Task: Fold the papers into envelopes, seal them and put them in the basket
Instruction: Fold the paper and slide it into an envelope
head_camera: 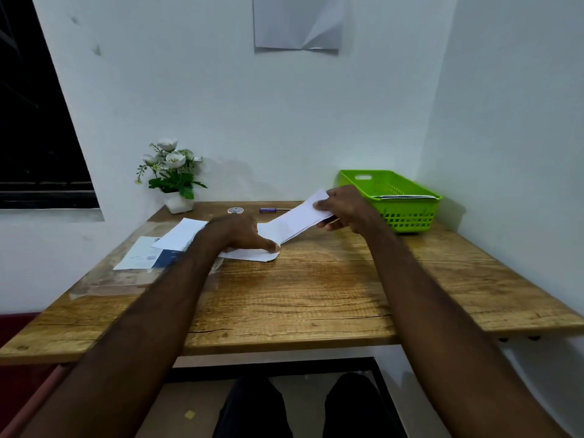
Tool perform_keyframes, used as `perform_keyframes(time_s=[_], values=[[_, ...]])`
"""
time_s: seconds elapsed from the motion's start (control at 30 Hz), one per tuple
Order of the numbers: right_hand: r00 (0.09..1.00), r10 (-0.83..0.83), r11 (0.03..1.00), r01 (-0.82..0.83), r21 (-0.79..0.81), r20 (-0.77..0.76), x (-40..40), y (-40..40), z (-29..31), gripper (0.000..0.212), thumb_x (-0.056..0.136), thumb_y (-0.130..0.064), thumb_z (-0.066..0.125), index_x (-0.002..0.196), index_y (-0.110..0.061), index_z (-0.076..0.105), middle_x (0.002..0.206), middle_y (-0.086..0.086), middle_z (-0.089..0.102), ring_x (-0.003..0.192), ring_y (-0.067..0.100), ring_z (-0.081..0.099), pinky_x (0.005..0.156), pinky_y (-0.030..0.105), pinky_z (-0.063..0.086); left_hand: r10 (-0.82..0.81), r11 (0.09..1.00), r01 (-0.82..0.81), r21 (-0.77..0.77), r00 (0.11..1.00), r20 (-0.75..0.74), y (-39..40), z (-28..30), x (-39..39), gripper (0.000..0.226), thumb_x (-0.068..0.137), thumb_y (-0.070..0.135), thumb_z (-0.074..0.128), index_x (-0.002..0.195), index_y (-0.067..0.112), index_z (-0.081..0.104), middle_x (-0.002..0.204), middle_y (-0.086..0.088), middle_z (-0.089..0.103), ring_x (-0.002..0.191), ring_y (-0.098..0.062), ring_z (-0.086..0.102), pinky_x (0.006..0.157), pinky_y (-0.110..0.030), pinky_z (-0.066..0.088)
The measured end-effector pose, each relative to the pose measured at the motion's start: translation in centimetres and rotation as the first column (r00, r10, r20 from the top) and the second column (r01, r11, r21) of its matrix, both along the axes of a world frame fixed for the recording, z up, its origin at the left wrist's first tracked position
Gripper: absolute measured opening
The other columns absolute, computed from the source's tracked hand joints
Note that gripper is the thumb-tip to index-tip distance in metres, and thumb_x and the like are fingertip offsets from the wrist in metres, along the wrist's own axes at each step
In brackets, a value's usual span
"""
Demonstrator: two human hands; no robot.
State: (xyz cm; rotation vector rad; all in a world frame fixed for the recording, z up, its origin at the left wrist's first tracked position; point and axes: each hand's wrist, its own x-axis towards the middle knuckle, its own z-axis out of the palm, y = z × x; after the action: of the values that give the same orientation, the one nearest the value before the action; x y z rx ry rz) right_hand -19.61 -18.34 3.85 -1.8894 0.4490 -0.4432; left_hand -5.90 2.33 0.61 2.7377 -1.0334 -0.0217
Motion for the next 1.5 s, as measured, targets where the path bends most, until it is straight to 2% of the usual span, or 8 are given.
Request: perform_keyframes(time_s=[0.2, 0.3, 0.5, 0.77, 0.9, 1.07, 1.3, 1.5], values=[[0.882, -0.235, 0.922, 0.335, -0.193, 0.407, 0.1, -0.4, 1.2, 0.02, 0.092, -0.01, 0.06, 0.078, 0.0, 0.069, 0.06, 0.011, 0.063, 0.041, 0.017, 0.064, 0.036, 0.023, 0.044, 0.011, 1.0, -0.011, -0.011, 1.0, 0.017, 0.0, 0.2, -0.2, 0.061, 0.06, 0.084, 0.069, 0.065, 0.025, 0.058, 0.042, 0.012, 0.052, 0.051, -0.006, 0.056, 0.05, -0.023, 0.037], [0.805, -0.302, 0.912, 0.399, -0.09, 0.51, -0.1, -0.7, 1.8, 0.022, 0.093, -0.012, 0.057, 0.078, 0.002, 0.066, 0.055, 0.004, 0.056, 0.035, 0.013, 0.06, 0.032, 0.019, 0.038, 0.042, 0.998, -0.042, 0.044, 0.999, 0.018, 0.0, 0.4, -0.4, 0.067, 0.063, 0.086, 0.066, 0.082, 0.021, 0.072, 0.046, 0.011, 0.061, 0.048, -0.008, 0.061, 0.05, -0.021, 0.04], [0.9, -0.206, 0.978, 0.197, 0.062, 0.384, 0.2, -0.7, 1.6, 0.02, 0.093, -0.011, 0.059, 0.093, 0.006, 0.067, 0.071, 0.014, 0.063, 0.042, 0.02, 0.06, 0.04, 0.025, 0.045, 0.06, 0.992, -0.072, 0.106, 0.992, 0.109, -0.2, 0.4, -0.8, 0.062, 0.068, 0.082, 0.061, 0.09, 0.024, 0.07, 0.071, 0.005, 0.065, 0.056, -0.01, 0.06, 0.06, -0.024, 0.048], [0.946, -0.209, 0.958, 0.147, 0.247, 0.249, -0.7, -1.6, 1.8, 0.015, 0.093, -0.005, 0.062, 0.079, -0.01, 0.061, 0.057, 0.009, 0.064, 0.034, 0.011, 0.053, 0.036, 0.017, 0.041, 0.068, 0.992, -0.085, 0.09, 0.983, 0.171, -0.3, 0.0, -0.8, 0.058, 0.065, 0.084, 0.055, 0.073, 0.027, 0.062, 0.074, 0.006, 0.057, 0.065, -0.003, 0.049, 0.055, -0.025, 0.033], [0.924, -0.225, 0.967, 0.174, 0.185, 0.309, -1.2, -1.8, 2.1, 0.007, 0.09, -0.007, 0.064, 0.083, -0.005, 0.064, 0.059, 0.009, 0.062, 0.036, 0.013, 0.053, 0.038, 0.021, 0.041, 0.068, 0.997, -0.072, 0.02, 0.985, 0.161, -0.4, -0.3, -0.8, 0.055, 0.064, 0.08, 0.059, 0.062, 0.025, 0.056, 0.059, 0.006, 0.054, 0.06, -0.007, 0.051, 0.053, -0.024, 0.033], [0.901, -0.207, 0.977, 0.212, 0.03, 0.381, -1.7, -1.7, 2.6, 0.01, 0.083, -0.008, 0.064, 0.073, -0.006, 0.064, 0.057, 0.008, 0.056, 0.037, 0.017, 0.051, 0.039, 0.022, 0.037, 0.047, 0.998, -0.052, 0.023, 0.98, 0.193, -0.5, -0.2, -1.2, 0.051, 0.066, 0.078, 0.058, 0.063, 0.029, 0.046, 0.071, 0.009, 0.052, 0.064, -0.011, 0.05, 0.053, -0.024, 0.032], [0.91, -0.229, 0.965, 0.258, -0.041, 0.347, -2.2, -2.0, 2.7, 0.01, 0.078, -0.007, 0.062, 0.068, -0.006, 0.062, 0.05, 0.007, 0.055, 0.033, 0.013, 0.047, 0.037, 0.019, 0.033, 0.009, 0.999, -0.016, 0.031, 0.976, 0.217, -0.8, 0.1, -1.7, 0.048, 0.074, 0.071, 0.064, 0.075, 0.024, 0.072, 0.069, 0.01, 0.062, 0.065, -0.004, 0.053, 0.052, -0.024, 0.031], [0.909, -0.226, 0.972, 0.236, 0.016, 0.35, -2.2, -2.3, 2.9, 0.014, 0.079, -0.007, 0.06, 0.065, -0.005, 0.061, 0.05, 0.009, 0.055, 0.034, 0.015, 0.044, 0.038, 0.019, 0.031, -0.068, 0.998, 0.062, 0.032, 0.976, 0.206, -1.1, 0.3, -2.2, 0.038, 0.082, 0.057, 0.068, 0.064, 0.023, 0.065, 0.056, 0.011, 0.054, 0.056, -0.002, 0.048, 0.051, -0.024, 0.031]])
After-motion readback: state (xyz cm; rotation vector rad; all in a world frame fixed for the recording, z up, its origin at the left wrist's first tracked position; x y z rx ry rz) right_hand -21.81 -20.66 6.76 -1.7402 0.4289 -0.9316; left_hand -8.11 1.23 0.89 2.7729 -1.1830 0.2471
